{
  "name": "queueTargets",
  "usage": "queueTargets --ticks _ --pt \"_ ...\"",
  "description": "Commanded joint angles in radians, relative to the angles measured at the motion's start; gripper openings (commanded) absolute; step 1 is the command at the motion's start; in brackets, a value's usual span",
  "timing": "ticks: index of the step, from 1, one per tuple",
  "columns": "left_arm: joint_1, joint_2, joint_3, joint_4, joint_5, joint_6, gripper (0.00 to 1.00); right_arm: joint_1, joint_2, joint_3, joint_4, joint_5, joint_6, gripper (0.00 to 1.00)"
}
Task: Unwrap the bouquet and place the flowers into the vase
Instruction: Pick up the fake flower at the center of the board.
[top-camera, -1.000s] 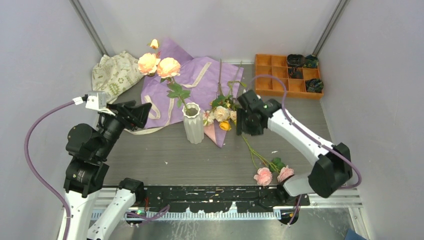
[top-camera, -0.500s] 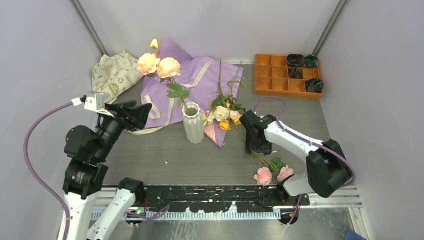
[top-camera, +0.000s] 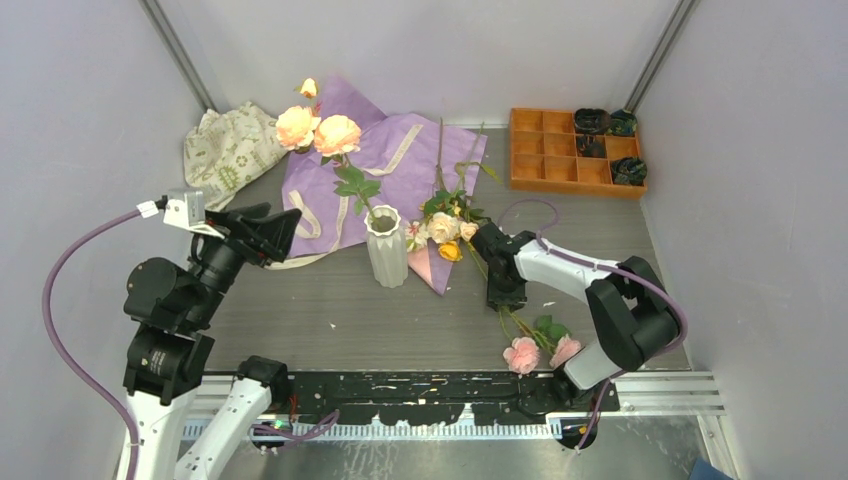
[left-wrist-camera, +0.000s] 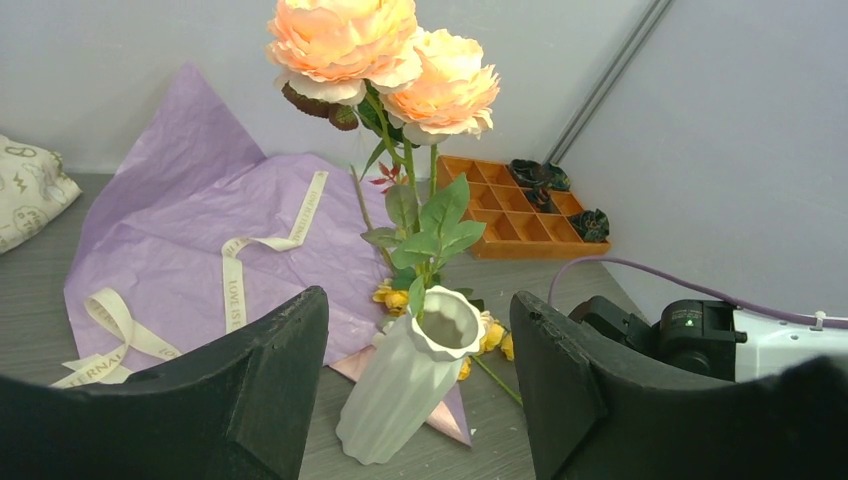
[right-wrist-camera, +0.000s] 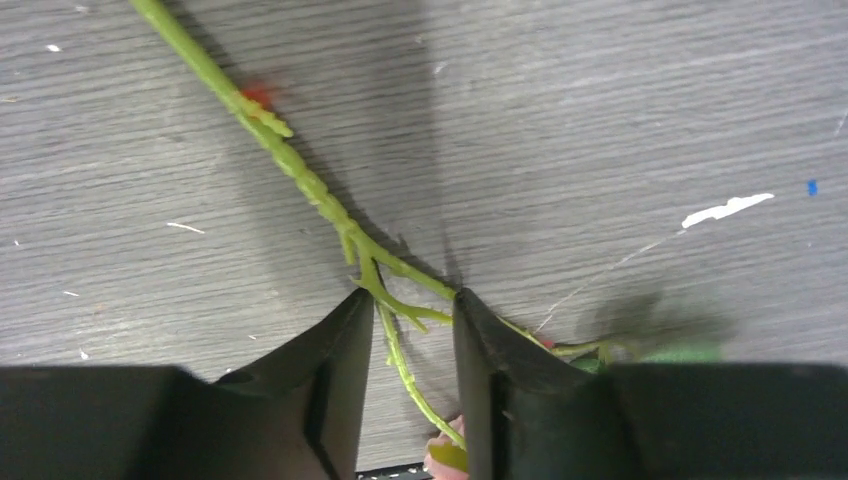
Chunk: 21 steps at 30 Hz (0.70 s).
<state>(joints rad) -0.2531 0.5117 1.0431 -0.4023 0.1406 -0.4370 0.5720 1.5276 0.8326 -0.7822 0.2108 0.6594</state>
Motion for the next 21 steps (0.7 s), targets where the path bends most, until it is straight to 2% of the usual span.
queueTargets --ticks 1,3,7,10,16,21 --pt "-0.001 -0.018 0.023 0.021 -0.011 0.019 0.68 -0.002 0.056 -0.04 0.118 -0.025 0.014 0.3" --pt "0.0 -0.02 0.025 0.02 -0.013 0.02 0.68 -0.002 0.047 -0.053 0.12 -0.033 0.014 0.17" --pt "0.0 -0.018 0.027 0.021 -0.01 0.017 0.68 0.0 -0.034 -0.06 0.09 -0.053 0.019 0.02" --pt "0.0 -0.013 0.027 0.026 -0.006 0.011 0.68 0.006 -0.157 -0.032 0.026 -0.082 0.031 0.01" --pt "0.0 -0.007 0.026 0.038 0.003 -0.004 0.68 0.022 -0.412 0.126 -0.147 -0.126 0.049 0.01" --pt "0.0 -0.006 0.029 0.043 0.008 -0.01 0.67 0.022 -0.505 0.252 -0.21 -0.166 0.065 0.01"
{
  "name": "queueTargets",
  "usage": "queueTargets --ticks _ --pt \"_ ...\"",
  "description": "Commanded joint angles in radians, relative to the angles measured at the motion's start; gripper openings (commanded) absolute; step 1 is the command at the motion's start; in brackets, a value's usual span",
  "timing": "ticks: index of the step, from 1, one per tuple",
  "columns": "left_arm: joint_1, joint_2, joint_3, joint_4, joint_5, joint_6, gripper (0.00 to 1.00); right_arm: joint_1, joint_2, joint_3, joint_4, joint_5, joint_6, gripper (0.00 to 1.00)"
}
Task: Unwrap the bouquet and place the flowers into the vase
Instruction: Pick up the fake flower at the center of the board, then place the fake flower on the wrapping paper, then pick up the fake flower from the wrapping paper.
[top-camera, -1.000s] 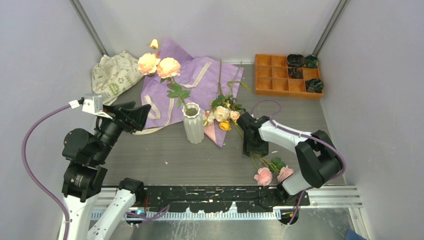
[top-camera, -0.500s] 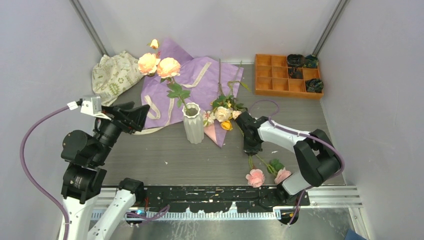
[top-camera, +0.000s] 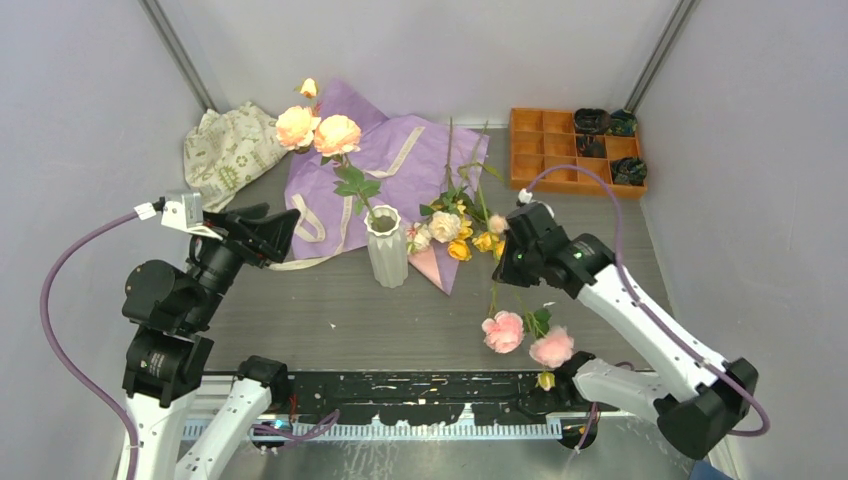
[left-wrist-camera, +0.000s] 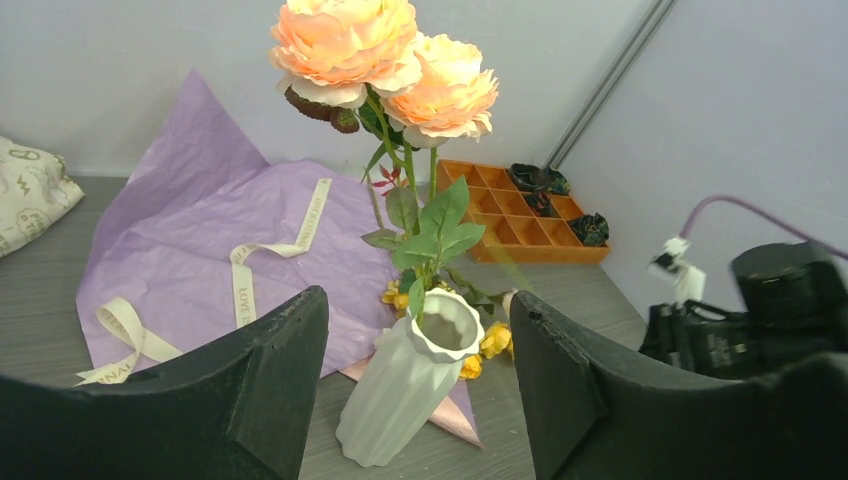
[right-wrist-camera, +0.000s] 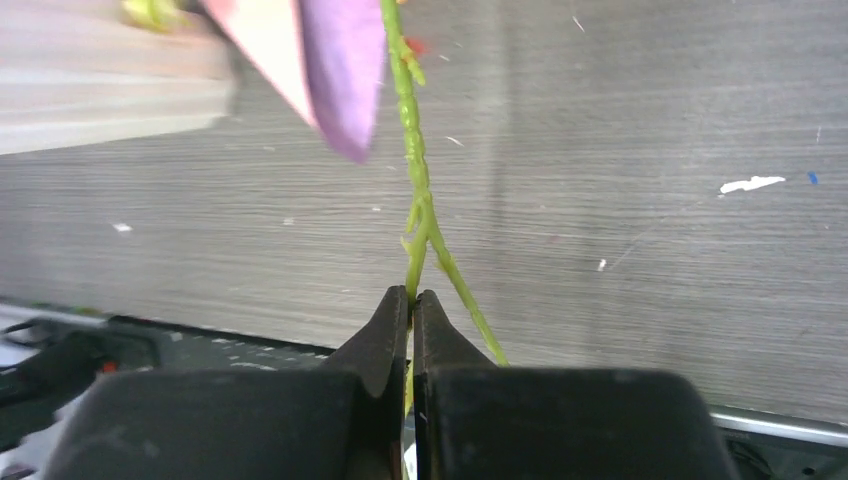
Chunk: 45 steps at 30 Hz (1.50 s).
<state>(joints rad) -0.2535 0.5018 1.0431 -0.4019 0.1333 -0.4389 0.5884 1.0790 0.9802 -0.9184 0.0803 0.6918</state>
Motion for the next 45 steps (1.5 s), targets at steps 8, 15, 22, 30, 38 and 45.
queueTargets --ticks 8,15,22,30,38,45 --pt "0.001 0.003 0.044 0.039 0.012 -0.009 0.68 0.007 -0.009 0.263 0.015 -0.085 0.043 0.01" --pt "0.0 -0.002 0.053 0.014 0.001 0.011 0.67 -0.055 0.232 0.375 0.295 -0.04 0.209 0.01" --pt "0.001 -0.008 0.06 -0.01 -0.02 0.036 0.68 -0.242 0.507 0.456 0.67 -0.239 0.52 0.01" --pt "0.0 -0.001 0.062 -0.031 -0.029 0.053 0.68 -0.311 0.819 0.721 0.668 -0.299 0.525 0.46" --pt "0.0 0.007 0.042 -0.023 -0.05 0.062 0.68 -0.304 0.897 1.027 0.262 -0.194 0.072 0.56" --pt "0.0 0.025 0.022 -0.004 -0.05 0.06 0.68 -0.256 1.145 1.408 -0.127 0.035 -0.309 0.54"
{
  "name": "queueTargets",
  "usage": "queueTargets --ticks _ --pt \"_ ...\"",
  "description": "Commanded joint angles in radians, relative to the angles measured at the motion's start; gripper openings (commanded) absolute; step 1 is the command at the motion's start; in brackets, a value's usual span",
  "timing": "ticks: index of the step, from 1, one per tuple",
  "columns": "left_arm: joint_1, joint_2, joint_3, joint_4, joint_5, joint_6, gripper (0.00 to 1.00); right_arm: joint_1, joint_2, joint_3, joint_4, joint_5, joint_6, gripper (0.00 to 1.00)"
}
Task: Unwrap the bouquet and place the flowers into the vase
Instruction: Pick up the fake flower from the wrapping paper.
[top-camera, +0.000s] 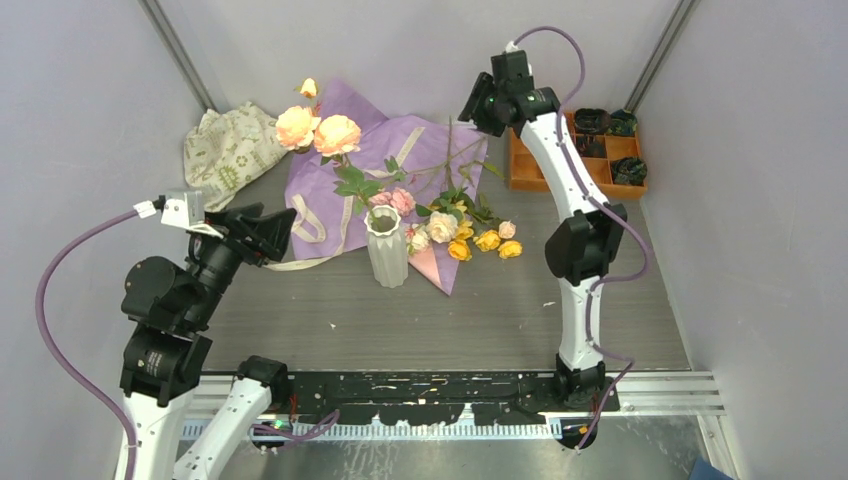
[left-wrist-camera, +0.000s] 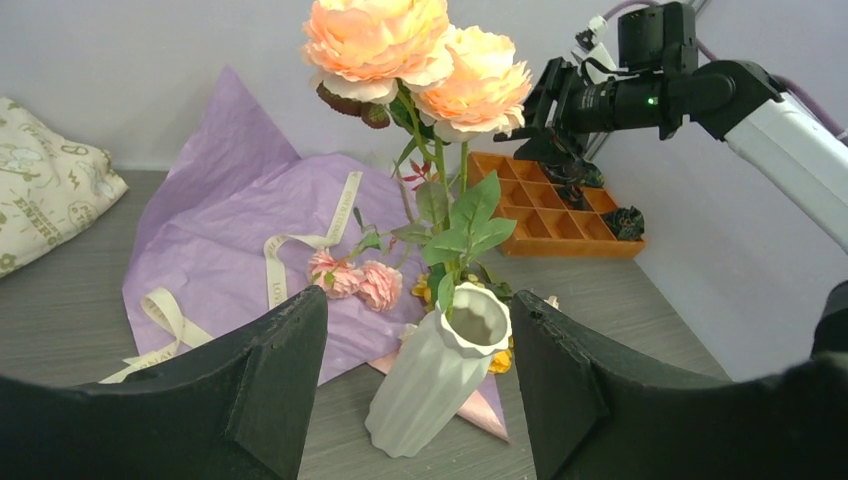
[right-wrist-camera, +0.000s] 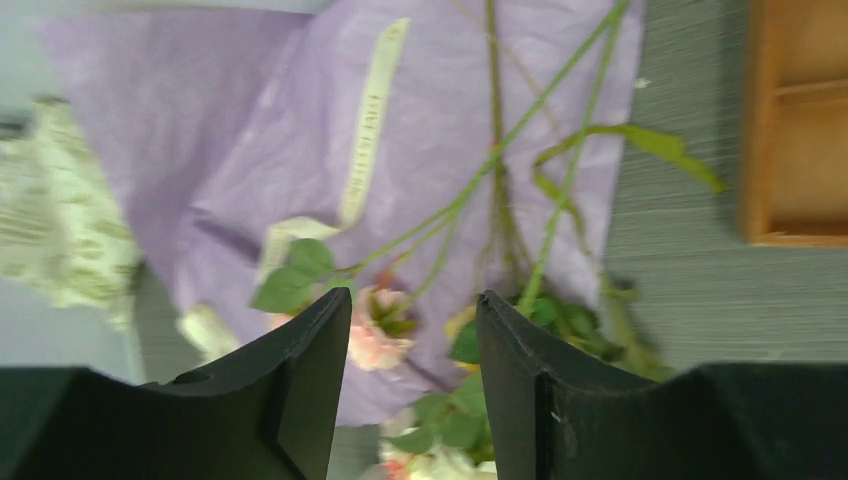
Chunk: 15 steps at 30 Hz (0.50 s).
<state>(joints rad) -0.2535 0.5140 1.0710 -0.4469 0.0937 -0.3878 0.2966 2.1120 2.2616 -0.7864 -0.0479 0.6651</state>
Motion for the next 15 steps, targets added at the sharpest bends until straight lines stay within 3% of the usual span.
queueTargets --ticks 1,6,15 --pt "0.0 0.014 -0.007 0.045 -0.011 0.009 0.68 0.051 0.134 0.136 -0.263 0.204 -0.317 0.54" --pt "0.001 0.028 -0.012 0.047 -0.024 0.018 0.68 0.124 0.24 0.162 -0.254 0.362 -0.481 0.55" --pt "0.0 0.051 -0.026 0.07 -0.019 0.02 0.68 0.14 0.302 0.088 -0.243 0.428 -0.486 0.53"
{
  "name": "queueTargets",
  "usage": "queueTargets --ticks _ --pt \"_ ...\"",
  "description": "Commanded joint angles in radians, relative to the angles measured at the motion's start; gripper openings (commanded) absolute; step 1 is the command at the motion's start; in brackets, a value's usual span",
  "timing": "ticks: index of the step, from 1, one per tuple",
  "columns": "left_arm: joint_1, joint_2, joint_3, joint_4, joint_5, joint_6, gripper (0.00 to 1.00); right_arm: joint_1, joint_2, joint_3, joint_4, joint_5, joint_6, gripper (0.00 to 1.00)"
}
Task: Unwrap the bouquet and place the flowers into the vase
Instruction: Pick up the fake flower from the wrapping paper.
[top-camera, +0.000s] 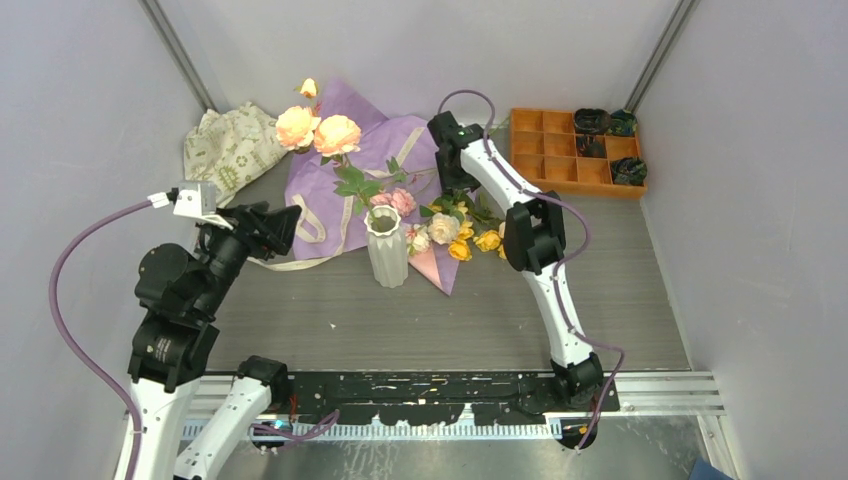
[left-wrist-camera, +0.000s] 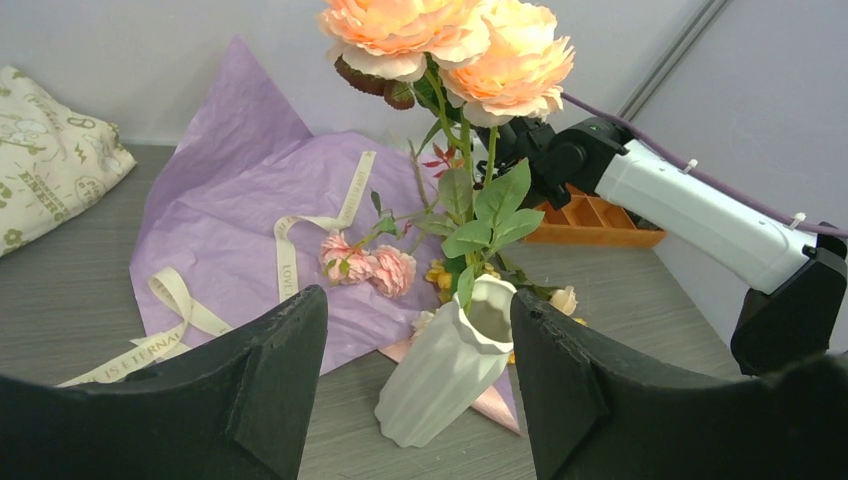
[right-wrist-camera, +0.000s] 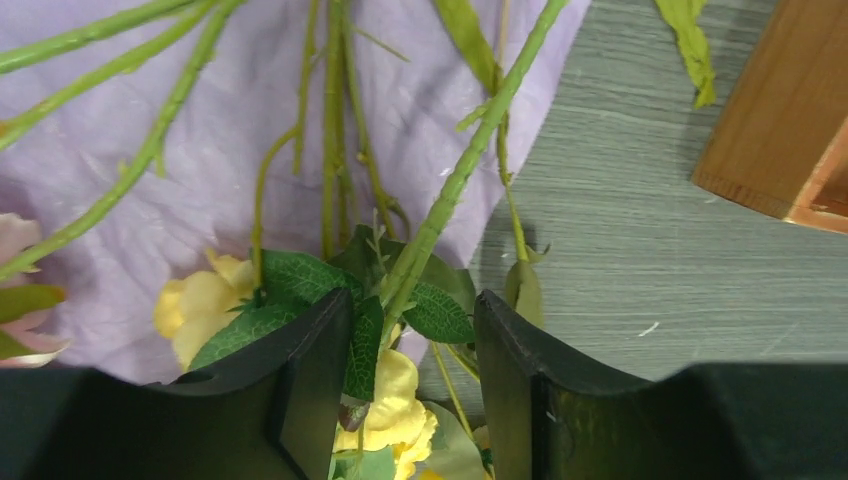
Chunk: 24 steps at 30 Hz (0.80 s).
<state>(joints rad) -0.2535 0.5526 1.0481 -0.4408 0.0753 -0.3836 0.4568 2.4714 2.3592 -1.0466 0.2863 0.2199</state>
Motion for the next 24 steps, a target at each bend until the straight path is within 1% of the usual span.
queueTargets --ticks 1,4,5,7,8,10,11,12,14,15,20,24 --pt "0.0 0.016 -0.004 0.065 0.001 0.014 0.68 -0.021 -0.058 -0.022 0.029 0.104 -0.046 0.53" --pt "-0.001 0.017 -0.009 0.066 0.003 0.011 0.68 -0.023 -0.045 -0.035 0.035 0.109 -0.047 0.51" --pt "0.0 0.014 -0.01 0.068 0.002 0.01 0.68 -0.023 -0.038 -0.034 0.035 0.109 -0.043 0.47" --pt "-0.001 0.011 -0.009 0.065 0.001 0.01 0.68 -0.023 -0.025 -0.032 0.036 0.107 -0.032 0.31" --pt "-0.001 0.009 -0.009 0.063 0.001 0.009 0.68 -0.023 -0.023 -0.035 0.039 0.103 -0.027 0.27" --pt "0.0 0.004 -0.006 0.058 -0.002 0.012 0.68 -0.023 -0.018 -0.032 0.047 0.091 -0.022 0.26" --pt "0.0 0.001 -0.005 0.055 -0.004 0.012 0.68 -0.023 -0.016 -0.03 0.046 0.09 -0.017 0.22" --pt "0.0 0.0 -0.004 0.051 -0.004 0.013 0.68 -0.023 -0.017 -0.025 0.044 0.09 -0.013 0.17" --pt "0.0 -0.004 -0.001 0.046 -0.005 0.014 0.68 -0.024 -0.034 -0.03 0.041 0.092 0.004 0.03" --pt "0.001 -0.005 0.0 0.046 -0.005 0.015 0.68 -0.023 -0.052 -0.044 0.043 0.092 0.012 0.01" --pt "0.001 -0.013 0.002 0.04 -0.006 0.014 0.68 -0.023 -0.225 -0.176 0.112 0.066 0.052 0.01" --pt "0.0 -0.011 0.0 0.047 -0.004 0.011 0.68 -0.023 -0.354 -0.255 0.123 -0.032 0.107 0.01"
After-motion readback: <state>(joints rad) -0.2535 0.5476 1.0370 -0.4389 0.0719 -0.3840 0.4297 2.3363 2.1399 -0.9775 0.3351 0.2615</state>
